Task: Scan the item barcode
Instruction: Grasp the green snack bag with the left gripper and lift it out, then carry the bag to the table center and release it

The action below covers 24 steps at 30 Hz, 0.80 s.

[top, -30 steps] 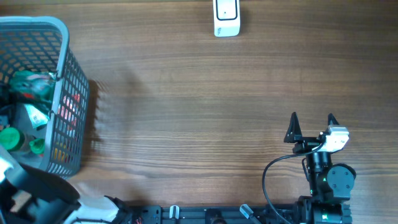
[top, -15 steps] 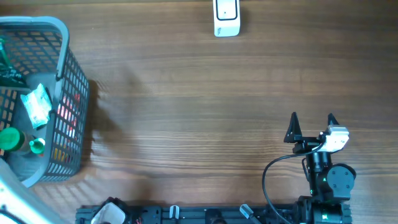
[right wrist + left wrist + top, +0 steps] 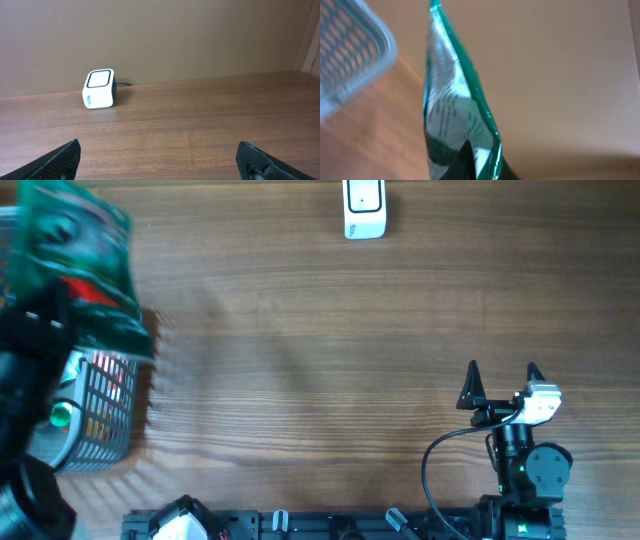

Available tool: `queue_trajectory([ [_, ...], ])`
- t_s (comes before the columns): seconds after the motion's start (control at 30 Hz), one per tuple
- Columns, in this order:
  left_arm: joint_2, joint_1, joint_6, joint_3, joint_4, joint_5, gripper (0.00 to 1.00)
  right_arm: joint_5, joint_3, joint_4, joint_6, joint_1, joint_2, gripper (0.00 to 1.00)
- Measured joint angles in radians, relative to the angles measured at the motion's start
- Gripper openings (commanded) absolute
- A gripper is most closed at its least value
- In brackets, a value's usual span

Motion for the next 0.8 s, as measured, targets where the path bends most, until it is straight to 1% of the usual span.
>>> queue_trajectory([
  [0.13,-0.008,-0.119,0.013,0.002,-0.163,-0.010,0.04,0.000,0.000,0.000,0.000,0.000,0.000,1.00],
  [0.17,-0.007,-0.166,0.016,0.001,-0.229,-0.030,0.04,0.000,0.000,0.000,0.000,0.000,0.000,1.00],
  [0.23,-0.007,-0.225,0.020,0.001,-0.298,-0.074,0.04,0.000,0.000,0.000,0.000,0.000,0.000,1.00],
  [0.3,-0.007,-0.278,0.021,0.001,-0.340,-0.119,0.04,0.000,0.000,0.000,0.000,0.000,0.000,1.00],
  [0.4,-0.008,-0.367,0.022,-0.019,-0.359,-0.183,0.04,0.000,0.000,0.000,0.000,0.000,0.000,1.00],
  [0.47,-0.008,-0.418,0.010,-0.059,-0.356,-0.220,0.04,0.000,0.000,0.000,0.000,0.000,0.000,1.00],
  [0.57,-0.009,-0.481,-0.016,-0.141,-0.307,-0.265,0.04,0.000,0.000,0.000,0.000,0.000,0.000,1.00],
  [0.67,-0.006,-0.561,-0.046,-0.270,-0.190,-0.299,0.04,0.000,0.000,0.000,0.000,0.000,0.000,1.00],
  [0.8,0.000,-0.695,-0.109,-0.457,0.006,-0.361,0.04,0.000,0.000,0.000,0.000,0.000,0.000,1.00],
])
